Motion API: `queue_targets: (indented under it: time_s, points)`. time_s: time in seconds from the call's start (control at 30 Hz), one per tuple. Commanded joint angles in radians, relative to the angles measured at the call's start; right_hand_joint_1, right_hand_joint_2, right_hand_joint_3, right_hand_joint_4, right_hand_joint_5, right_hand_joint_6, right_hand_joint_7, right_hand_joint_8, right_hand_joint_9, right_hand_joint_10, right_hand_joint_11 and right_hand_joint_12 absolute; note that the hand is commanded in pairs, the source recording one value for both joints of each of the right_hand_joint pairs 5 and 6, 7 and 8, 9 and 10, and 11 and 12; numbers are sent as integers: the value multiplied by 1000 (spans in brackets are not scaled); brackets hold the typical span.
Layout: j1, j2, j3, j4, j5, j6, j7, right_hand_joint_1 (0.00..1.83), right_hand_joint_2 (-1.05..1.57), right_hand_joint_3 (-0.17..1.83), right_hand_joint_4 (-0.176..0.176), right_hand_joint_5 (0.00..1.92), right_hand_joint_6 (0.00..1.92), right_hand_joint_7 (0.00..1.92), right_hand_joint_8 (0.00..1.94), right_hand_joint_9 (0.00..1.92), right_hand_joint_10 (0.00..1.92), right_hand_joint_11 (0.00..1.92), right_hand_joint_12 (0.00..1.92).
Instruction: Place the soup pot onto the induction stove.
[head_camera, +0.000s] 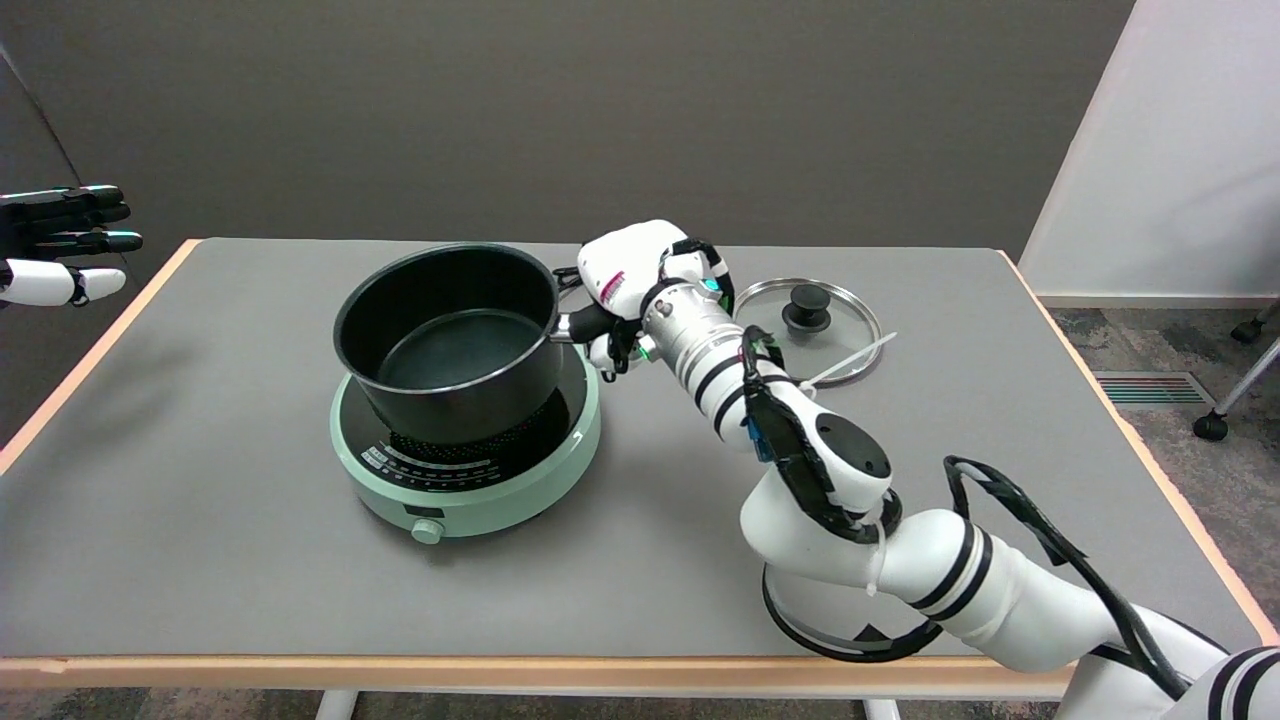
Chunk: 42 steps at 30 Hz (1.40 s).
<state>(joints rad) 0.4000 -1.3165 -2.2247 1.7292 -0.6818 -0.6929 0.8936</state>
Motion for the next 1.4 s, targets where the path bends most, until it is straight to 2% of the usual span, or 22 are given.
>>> queue_targets:
  time_s: [0.03,1.4]
  points:
    - [0,-40,42,-64,3,84,-4,917,1360,699,-87,1680,1680,1680,1680,1680,1680,1680,1680]
    - [-14,-74,107,-191,-1,200,33,908,1368,680,-87,1683,1683,1683,1683,1683,1683,1683,1683]
